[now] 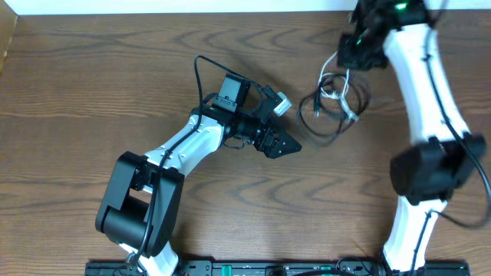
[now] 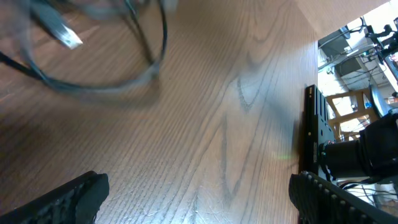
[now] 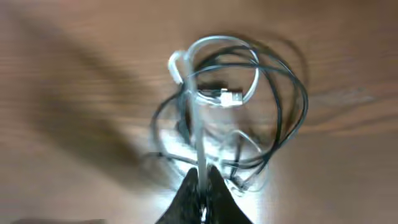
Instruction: Untangle cables
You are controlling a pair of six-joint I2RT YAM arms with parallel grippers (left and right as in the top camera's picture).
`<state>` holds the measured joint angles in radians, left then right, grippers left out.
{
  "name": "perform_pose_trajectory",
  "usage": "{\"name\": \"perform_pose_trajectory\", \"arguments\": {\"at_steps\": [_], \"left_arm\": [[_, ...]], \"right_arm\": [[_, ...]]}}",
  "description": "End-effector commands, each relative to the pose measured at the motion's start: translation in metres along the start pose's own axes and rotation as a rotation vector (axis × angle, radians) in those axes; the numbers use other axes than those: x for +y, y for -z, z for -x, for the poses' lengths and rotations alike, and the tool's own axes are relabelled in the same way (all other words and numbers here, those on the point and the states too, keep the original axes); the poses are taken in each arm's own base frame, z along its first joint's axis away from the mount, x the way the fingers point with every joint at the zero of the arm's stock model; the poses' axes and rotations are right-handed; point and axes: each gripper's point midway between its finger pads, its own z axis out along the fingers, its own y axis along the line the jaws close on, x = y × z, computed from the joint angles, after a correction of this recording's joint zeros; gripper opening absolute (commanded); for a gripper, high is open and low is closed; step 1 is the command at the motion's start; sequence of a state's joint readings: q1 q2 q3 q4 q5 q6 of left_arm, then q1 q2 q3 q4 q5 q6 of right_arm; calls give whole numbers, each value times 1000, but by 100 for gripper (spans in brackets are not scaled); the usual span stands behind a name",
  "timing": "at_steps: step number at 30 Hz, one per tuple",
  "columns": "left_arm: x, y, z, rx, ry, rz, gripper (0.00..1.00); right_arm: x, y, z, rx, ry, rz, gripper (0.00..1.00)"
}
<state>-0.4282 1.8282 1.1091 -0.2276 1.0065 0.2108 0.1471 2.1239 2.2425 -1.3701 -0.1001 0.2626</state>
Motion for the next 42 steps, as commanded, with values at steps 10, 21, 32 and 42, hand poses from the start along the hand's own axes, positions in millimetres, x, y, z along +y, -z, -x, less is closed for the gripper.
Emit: {"name": "perform_pose_trajectory", "arguments": {"at_steps": [10,21,32,42], "left_arm": [[-2,0,2,0,-9,-7,98],[-2,0,1,0,-8,-7,98],[-2,0,-2,11,6,-7,98],[0,0,-2,13,7,4,98]], "right_arm": [[39,181,8,-376,106,189,1],[9,135,3,-234,44,56,35],[-5,22,23,-56,7,-40,51],[-29,-74,34,41,-42,-73,46]]}}
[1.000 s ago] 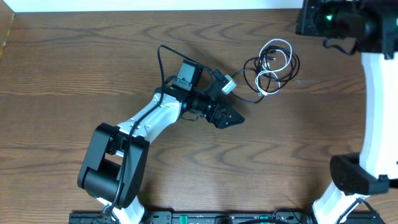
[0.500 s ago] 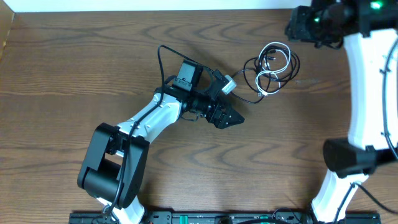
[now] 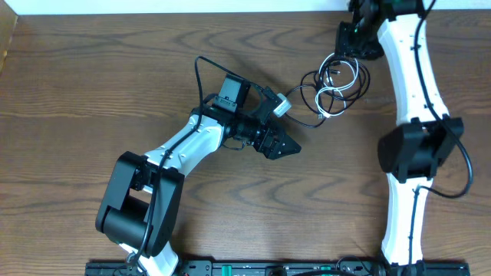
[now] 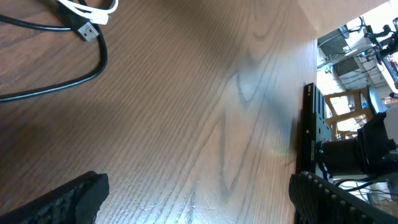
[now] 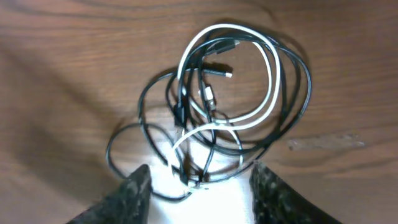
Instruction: Untangle cables
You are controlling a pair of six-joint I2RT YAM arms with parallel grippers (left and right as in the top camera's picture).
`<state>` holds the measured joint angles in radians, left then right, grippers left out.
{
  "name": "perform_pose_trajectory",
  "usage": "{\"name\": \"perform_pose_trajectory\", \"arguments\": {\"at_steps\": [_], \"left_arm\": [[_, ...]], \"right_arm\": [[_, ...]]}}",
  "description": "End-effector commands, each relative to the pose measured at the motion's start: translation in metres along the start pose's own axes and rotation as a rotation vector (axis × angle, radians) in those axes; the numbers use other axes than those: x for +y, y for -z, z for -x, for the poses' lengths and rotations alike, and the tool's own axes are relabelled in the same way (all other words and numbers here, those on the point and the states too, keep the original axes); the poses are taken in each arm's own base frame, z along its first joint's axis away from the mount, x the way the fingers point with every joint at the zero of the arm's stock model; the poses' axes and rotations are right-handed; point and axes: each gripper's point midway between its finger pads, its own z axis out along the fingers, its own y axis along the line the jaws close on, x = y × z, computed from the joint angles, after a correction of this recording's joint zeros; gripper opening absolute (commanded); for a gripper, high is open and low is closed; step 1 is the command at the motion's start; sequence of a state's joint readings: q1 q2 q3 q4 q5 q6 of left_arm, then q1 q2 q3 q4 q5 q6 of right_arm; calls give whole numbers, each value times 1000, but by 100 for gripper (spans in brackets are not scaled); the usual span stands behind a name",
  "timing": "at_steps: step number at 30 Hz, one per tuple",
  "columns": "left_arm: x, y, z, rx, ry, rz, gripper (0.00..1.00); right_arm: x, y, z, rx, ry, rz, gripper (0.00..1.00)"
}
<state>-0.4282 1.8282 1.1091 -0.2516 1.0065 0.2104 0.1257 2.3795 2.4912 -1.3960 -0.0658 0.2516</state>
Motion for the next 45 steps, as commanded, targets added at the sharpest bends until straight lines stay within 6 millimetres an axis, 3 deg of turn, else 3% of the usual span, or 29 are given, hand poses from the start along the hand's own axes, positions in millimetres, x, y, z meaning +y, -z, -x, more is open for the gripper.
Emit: {"name": "perform_pose_trajectory", "arguments": {"at_steps": [1,9,26,31,34,39,45], "left_arm": [[1,0,2,0,-12,6,98],[0,0,-3,17,12,4,98],[4,0,-5,23,14,30,98],[4,0,-5,23,13,30,98],[6,0,-5,24,14,37,98],[8,1,-7,34,23,55,98],[8,1,-9,40,31,54,98]], "right_arm": [[-17,-25,2,29,-35,-28,45],[-45,-73,-2,102,-102,-50,41],[-58,-126,-16,180,-142,-69,41],[-55,-132,-16,180,-143,-47,31],[-48,-132,-13,174,-137,-5,15],[-31,-132,-6,156,-124,103,1],[2,-126,4,128,-43,309,1]]}}
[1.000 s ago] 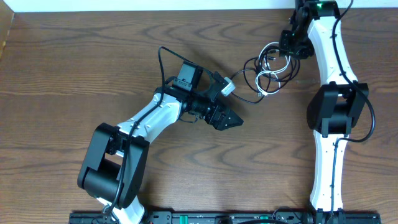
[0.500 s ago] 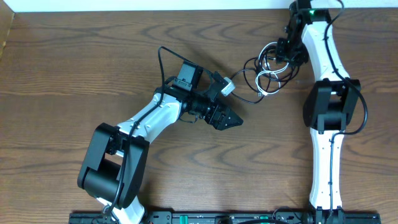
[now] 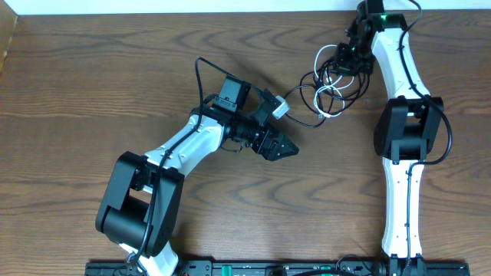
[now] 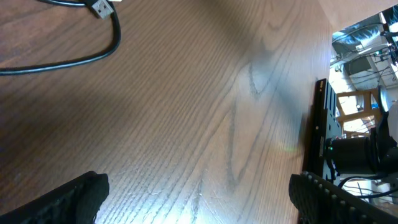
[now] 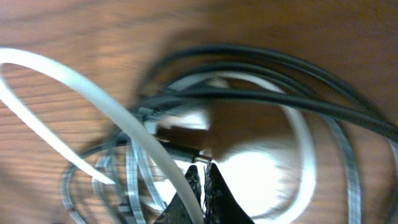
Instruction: Untangle cables
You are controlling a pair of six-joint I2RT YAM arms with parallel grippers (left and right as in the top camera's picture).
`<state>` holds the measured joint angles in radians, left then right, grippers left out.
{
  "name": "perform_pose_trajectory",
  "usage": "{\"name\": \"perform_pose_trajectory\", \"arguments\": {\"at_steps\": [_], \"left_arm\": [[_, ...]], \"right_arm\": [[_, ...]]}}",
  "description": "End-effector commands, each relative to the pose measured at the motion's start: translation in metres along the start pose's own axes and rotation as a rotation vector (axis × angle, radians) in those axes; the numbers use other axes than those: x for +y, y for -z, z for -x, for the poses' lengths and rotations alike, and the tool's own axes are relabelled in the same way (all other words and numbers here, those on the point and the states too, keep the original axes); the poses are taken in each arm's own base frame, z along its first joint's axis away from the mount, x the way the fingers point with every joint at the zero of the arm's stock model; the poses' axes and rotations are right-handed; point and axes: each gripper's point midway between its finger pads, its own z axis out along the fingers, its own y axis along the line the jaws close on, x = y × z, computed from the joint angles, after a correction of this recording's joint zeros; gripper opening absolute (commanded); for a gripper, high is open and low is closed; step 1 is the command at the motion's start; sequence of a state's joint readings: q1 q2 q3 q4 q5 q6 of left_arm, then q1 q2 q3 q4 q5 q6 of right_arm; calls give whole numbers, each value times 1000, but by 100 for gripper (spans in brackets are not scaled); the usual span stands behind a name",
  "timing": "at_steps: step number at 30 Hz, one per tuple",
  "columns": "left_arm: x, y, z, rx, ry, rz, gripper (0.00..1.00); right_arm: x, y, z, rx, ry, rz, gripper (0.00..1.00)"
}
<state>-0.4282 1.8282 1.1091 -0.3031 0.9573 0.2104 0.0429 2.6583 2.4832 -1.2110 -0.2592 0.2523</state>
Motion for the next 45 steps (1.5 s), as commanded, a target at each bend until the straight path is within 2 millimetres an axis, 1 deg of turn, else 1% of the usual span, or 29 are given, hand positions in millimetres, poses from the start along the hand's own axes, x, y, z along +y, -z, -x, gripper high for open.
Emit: {"name": "perform_pose_trajectory", "arguments": {"at_steps": [1,2,4,7,9,10,11,13,14,15,18,20,21,24,26,28,31,32,36,38,41,43,45], "left_arm": [[1,0,1,2,-10,10,98],[1,0,1,2,-10,10,98],[1,0,1,2,-9,9,98],[1,0,1,2,-9,9,98],[1,0,1,2,-9,9,98],[1,0,1,3,-8,9,98],[1,0,1,4,-7,8,98],[1,0,0,7,-3,8,98],[1,0,-1,8,-2,8,98],[1,0,-1,9,-1,8,98],[1,0,-1,9,0,8,98],[1,0,-1,9,0,8,98],[1,0,-1,10,0,7,98],[1,0,-1,10,12,8,98],[1,0,-1,10,15,7,98],[0,0,-2,12,18,7,98],[0,0,-4,18,26,6,98],[0,0,-4,20,29,6,98],[0,0,-4,20,41,6,98],[0,0,-4,20,48,6,98],[0,0,-4,20,56,6,98],[0,0,-4,20,56,6,98],[0,0,-4,20,56,6,98]], "right_arm": [[37,7,0,8,90,226,1],[48,10,1,4,112,285,1],[76,22,0,-8,206,458,1],[112,50,-3,-41,331,696,1],[125,69,-4,-68,383,785,1],[133,83,-5,-88,422,832,1],[136,88,-5,-95,436,851,1],[145,109,-7,-126,480,900,1],[149,123,-7,-143,496,921,1],[151,131,-7,-153,505,932,1],[161,167,-11,-188,532,963,1],[167,196,-16,-213,545,966,1],[170,206,-19,-219,546,967,1],[178,251,-31,-253,545,950,1],[180,275,-39,-281,547,923,1],[182,303,-49,-329,565,881,1],[179,337,-66,-381,558,804,1],[175,351,-76,-402,548,752,1],[153,363,-95,-422,501,572,1],[145,369,-108,-419,502,520,1],[135,376,-122,-415,484,463,1],[127,380,-127,-424,474,408,1],[103,377,-124,-435,420,260,1]]}}
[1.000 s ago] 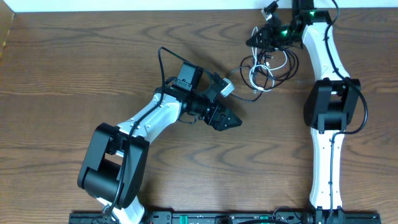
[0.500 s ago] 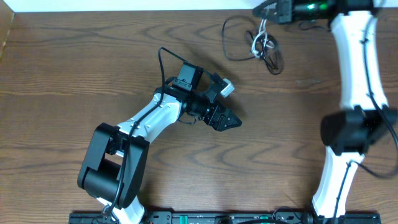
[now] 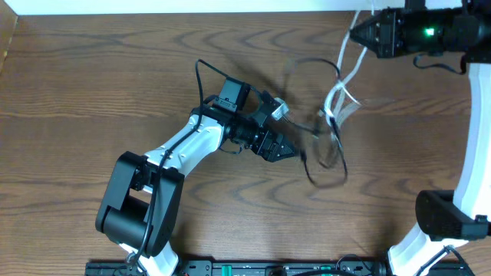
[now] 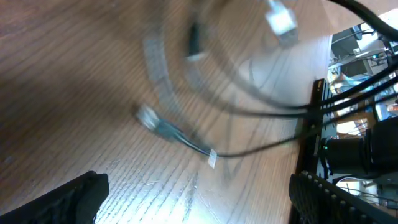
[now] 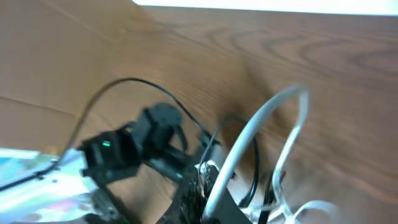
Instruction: Untangle cables
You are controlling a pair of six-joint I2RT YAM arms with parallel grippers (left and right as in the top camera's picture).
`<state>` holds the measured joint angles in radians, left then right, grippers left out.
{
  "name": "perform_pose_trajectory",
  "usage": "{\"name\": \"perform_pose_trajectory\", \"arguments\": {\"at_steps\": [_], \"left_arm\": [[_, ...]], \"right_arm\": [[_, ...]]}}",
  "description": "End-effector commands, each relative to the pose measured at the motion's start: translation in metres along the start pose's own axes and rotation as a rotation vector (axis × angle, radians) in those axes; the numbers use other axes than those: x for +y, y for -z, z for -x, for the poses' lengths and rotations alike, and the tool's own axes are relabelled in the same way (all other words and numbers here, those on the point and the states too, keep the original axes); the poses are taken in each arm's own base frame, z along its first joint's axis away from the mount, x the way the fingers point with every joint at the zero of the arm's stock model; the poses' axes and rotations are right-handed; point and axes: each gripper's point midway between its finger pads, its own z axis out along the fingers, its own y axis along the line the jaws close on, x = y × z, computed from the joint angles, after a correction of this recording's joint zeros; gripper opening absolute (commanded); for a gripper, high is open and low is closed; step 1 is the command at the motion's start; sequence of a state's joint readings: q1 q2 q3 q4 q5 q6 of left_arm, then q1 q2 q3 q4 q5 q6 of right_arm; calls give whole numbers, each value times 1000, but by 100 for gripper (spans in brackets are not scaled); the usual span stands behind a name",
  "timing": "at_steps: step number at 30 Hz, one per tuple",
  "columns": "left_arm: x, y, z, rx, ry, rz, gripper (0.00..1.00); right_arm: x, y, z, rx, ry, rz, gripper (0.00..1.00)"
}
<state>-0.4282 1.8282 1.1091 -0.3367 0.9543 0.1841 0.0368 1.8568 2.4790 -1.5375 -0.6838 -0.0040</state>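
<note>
My right gripper [image 3: 354, 32] is raised at the back right and shut on a white cable [image 3: 343, 73]. From it a blurred tangle of white and black cables [image 3: 326, 165] hangs over the table's middle. In the right wrist view the white cable [image 5: 249, 143] runs out from the closed right gripper [image 5: 202, 193], with black loops beside it. My left gripper [image 3: 290, 149] stands open just left of the hanging loops, empty. The left wrist view shows blurred cable ends [image 4: 177, 134] above the wood ahead of the open left gripper [image 4: 199, 205].
The wooden table [image 3: 77, 92] has a white wall strip along its back edge. A black rail [image 3: 230, 268] runs along the front edge. The left arm's own black cord [image 3: 201, 73] loops up behind its wrist. The left arm's base [image 3: 134, 211] stands at the front left.
The right gripper was shut low in the cable bundle on the table; now it is raised at the back right with the white cable, and the tangle hangs blurred by the open left gripper.
First the right gripper was shut on a white cable above the bundle. Then it stood open over the bundle lying spread on the table. Then it was shut down in the loops, and now holds them lifted. The left gripper stayed open and nearly still.
</note>
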Motion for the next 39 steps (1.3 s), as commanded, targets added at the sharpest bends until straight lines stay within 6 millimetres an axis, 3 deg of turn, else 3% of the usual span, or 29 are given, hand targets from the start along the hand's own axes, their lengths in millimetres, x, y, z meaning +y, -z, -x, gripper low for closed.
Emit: {"name": "perform_pose_trajectory", "arguments": {"at_steps": [1,5,9,12,22,25,31,38,39], "left_arm": [[0,0,2,-1,11,5,98],[-2,0,3,-4,24,-6,98],[-18,1,9,-30,-2,-104,98],[-38,5,17,-65,-70,-220,98],[-57,12,37,-148,-206,-326,98],[-58,13,44,-175,-255,-322,98],[-37,12,72,-254,-294,-170,98],[-54,15,99,-343,-345,-186,98],[-57,13,100,-343,-356,-191,82]], "right_arm": [[-34,22,-8,-2,-9,-266,1],[-49,22,-28,83,-30,-336,1],[-62,17,-29,103,-51,-382,1],[-59,12,-27,101,-50,-347,1],[-35,2,-25,104,-6,-230,1],[-27,-1,-27,111,9,-206,1],[-21,-4,-31,130,11,-194,1],[-21,-4,-31,130,18,-191,1],[-21,-4,-30,127,21,-189,1]]}}
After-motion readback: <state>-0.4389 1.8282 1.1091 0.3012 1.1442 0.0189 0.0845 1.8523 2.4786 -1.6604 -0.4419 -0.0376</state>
